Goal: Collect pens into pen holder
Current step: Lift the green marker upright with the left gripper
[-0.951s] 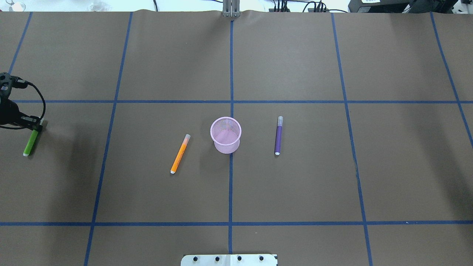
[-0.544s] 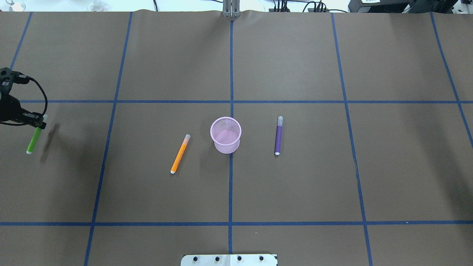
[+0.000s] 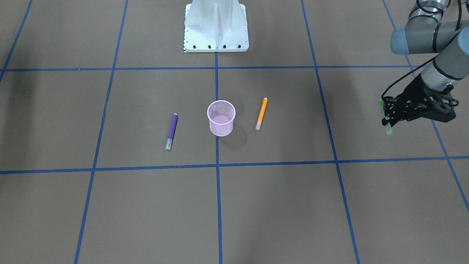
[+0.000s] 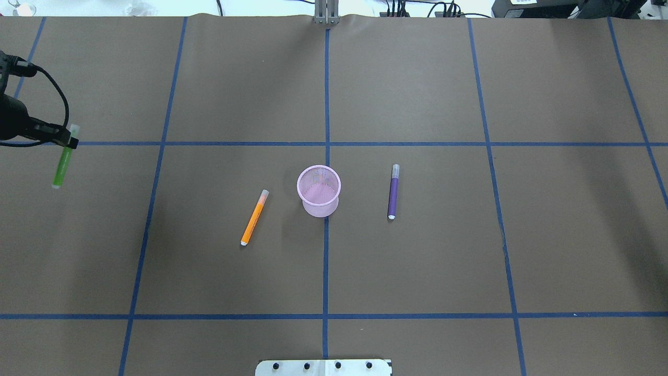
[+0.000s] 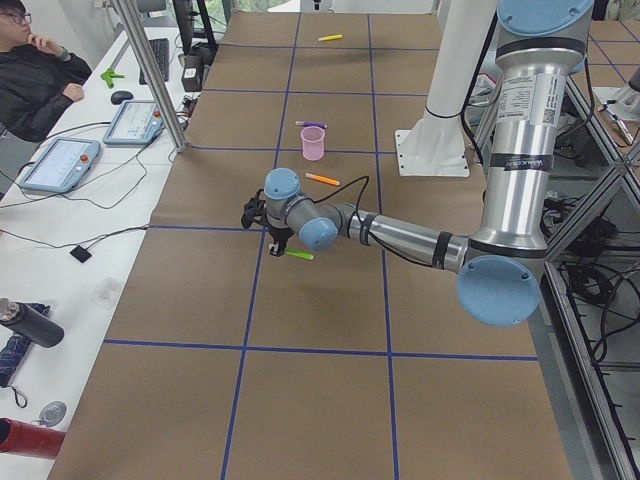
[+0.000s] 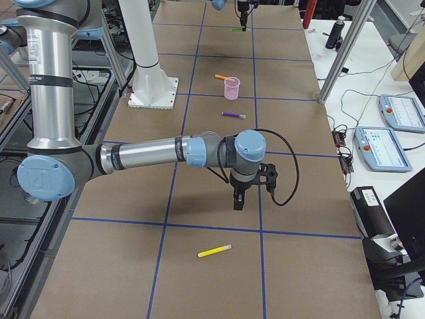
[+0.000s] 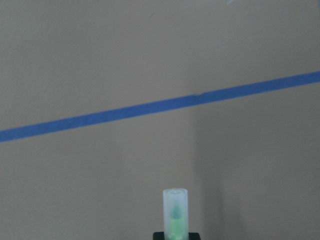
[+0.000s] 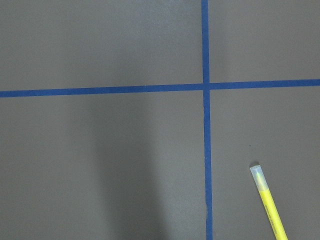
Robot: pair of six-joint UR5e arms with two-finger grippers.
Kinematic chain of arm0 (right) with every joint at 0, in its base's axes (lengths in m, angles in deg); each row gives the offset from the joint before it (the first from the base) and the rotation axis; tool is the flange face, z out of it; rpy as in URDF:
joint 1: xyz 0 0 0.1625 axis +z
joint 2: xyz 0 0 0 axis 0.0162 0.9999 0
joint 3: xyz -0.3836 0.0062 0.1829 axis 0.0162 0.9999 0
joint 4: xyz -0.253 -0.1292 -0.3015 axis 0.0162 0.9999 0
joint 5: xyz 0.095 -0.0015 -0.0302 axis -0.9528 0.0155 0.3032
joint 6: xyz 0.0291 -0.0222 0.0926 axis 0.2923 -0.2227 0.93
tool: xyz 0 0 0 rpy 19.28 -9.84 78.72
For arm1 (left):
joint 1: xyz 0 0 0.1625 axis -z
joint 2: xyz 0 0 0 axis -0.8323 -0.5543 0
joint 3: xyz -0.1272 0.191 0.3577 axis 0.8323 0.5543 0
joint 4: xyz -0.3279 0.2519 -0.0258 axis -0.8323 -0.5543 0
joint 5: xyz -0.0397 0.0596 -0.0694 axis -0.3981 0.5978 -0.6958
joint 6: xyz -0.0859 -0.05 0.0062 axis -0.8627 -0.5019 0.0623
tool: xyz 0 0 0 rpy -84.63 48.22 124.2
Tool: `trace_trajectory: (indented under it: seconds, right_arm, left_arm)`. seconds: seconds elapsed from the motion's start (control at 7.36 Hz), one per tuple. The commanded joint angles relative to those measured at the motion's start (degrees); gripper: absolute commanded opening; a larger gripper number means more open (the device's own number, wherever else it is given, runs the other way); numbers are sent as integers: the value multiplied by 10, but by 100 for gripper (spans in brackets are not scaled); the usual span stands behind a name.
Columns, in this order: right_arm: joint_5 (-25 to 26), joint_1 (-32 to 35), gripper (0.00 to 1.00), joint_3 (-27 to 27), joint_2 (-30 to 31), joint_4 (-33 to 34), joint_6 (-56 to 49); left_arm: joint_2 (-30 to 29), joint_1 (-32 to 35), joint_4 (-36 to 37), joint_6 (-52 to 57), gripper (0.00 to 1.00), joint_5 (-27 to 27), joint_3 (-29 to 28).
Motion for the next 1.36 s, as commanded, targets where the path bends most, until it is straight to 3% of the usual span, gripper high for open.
trace_trajectory:
  seconds: [0.0, 0.27, 0.54, 0.95, 1.22]
  right_arm:
    - [6, -7, 100, 73, -35, -13, -22]
    - [29, -8, 100, 137, -6, -141, -116]
    - [29, -10, 100, 188, 19, -254, -123]
    - [62, -52, 99, 242, 22, -332, -124]
    - [62, -61, 97, 271, 24, -366, -124]
  left_arm:
    - [-52, 4, 7, -71, 0, 1, 19]
    - [-117, 4, 37, -122, 0, 2, 21]
    - [-162, 1, 59, -132, 0, 5, 16]
    - [-204, -3, 60, -145, 0, 6, 15]
    - [-221, -32, 60, -158, 0, 47, 12]
